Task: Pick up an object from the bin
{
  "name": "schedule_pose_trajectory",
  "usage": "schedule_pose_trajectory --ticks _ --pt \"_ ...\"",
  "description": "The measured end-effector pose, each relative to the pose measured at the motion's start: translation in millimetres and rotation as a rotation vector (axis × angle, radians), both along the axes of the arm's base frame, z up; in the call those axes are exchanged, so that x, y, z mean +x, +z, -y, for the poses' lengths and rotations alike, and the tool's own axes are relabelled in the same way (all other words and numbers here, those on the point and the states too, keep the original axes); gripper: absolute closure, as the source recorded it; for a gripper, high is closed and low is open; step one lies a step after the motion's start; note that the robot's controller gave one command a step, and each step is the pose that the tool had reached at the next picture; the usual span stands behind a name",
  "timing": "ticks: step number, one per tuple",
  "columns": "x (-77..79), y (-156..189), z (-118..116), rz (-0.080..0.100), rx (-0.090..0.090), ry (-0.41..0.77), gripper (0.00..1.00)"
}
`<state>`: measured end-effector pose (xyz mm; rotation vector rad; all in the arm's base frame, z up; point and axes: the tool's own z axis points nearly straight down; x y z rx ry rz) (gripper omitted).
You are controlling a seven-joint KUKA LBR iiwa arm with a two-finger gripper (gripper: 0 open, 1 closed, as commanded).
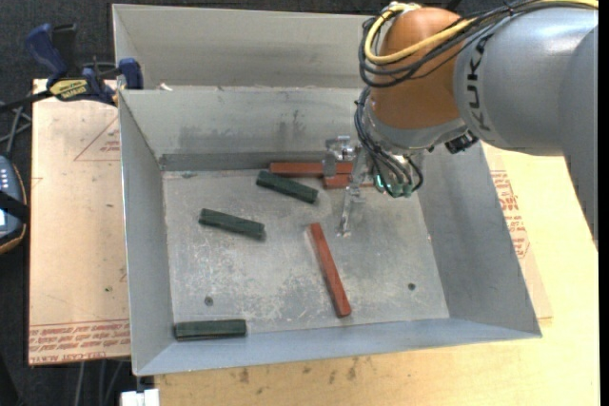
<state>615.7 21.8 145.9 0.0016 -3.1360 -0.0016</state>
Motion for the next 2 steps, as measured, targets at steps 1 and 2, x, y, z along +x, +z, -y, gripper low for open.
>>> schedule_pose_trajectory --ticks 1,2 --pt "1.9 4.2 0.1 0.007 0.000 0.000 0.00" --pt "13.1 -4.7 -3.8 0.012 -0.001 0.050 0.00"
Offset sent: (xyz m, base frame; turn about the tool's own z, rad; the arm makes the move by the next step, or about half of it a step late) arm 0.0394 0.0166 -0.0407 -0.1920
